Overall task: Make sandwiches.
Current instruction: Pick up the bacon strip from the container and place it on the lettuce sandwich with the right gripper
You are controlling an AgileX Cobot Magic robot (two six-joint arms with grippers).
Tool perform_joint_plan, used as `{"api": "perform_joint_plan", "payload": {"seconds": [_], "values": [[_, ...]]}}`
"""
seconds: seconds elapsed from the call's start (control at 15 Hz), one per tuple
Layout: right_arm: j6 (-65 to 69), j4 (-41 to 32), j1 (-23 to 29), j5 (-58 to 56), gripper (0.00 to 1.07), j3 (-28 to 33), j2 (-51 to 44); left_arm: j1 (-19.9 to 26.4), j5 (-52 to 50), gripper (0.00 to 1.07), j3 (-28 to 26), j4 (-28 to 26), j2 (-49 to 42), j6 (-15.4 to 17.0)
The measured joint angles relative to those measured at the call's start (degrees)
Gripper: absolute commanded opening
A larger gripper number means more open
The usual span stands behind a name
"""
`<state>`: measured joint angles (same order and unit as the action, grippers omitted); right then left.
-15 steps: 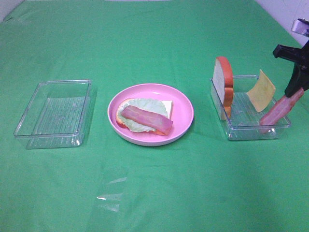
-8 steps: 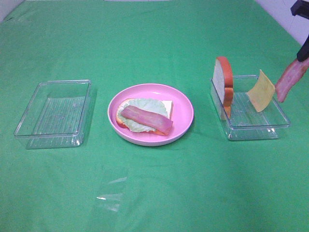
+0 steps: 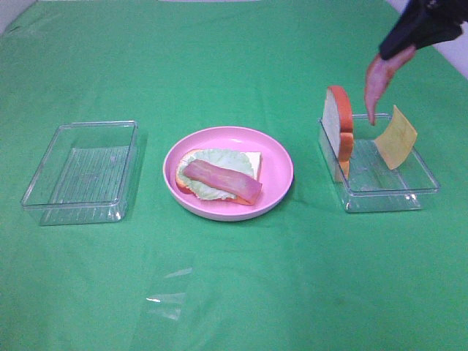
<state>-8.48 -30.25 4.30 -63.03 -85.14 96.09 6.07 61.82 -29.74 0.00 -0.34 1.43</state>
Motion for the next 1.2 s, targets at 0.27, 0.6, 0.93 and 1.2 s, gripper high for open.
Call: {"api": "perform_joint_plan", "payload": {"seconds": [0.27, 0.6, 0.93, 1.2], "values": [[-0.1, -0.9, 17.2, 9.5, 0.0, 0.0, 1.5, 0.0, 0.0, 1.0, 0.0, 0.0, 0.0, 0.0], [-0.1, -1.1, 25.3, 17.6, 0.0, 0.0, 9.5, 0.0, 0.0, 1.0, 0.0, 0.0, 0.0, 0.0], [-1.7, -5.5, 25.3, 22.7, 0.0, 0.0, 18.2, 0.0, 0.0, 1.0, 0.0, 0.0, 0.0, 0.0], [-6.7, -5.3, 25.3, 28.2, 0.0, 0.0, 22.2, 0.0, 0.0, 1.0, 0.0, 0.0, 0.0, 0.0]]}}
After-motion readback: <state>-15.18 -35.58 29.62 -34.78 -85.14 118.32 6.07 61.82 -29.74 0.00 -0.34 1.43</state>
